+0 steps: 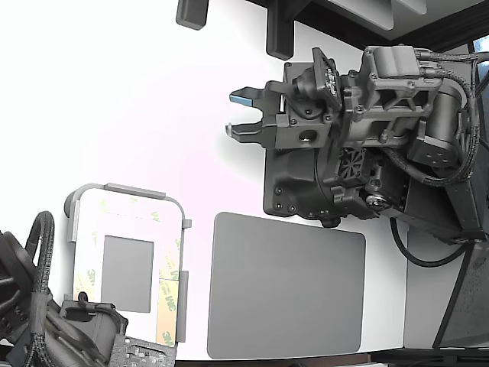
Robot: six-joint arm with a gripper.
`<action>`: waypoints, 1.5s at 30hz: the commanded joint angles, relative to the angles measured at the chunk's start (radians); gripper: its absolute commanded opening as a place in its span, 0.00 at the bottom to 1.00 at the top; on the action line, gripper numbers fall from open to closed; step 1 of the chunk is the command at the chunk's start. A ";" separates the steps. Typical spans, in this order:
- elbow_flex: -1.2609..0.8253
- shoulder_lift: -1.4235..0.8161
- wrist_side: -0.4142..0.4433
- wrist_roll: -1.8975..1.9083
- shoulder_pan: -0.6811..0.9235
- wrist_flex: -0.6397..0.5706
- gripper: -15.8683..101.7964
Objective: Peel off protective film from adhesive tape.
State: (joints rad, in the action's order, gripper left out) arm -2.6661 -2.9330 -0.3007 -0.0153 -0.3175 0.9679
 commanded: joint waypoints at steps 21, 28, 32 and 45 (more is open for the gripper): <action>-0.009 0.126 0.100 -1.470 0.233 -0.224 0.03; -0.006 0.299 0.095 -1.654 0.324 -0.440 0.03; -0.005 0.356 0.192 -1.753 0.479 -0.532 0.03; 0.328 0.742 0.471 -1.671 0.804 -0.428 0.04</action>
State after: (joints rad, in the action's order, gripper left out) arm -2.4590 -2.2703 0.1626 -1.6966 0.4801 0.5031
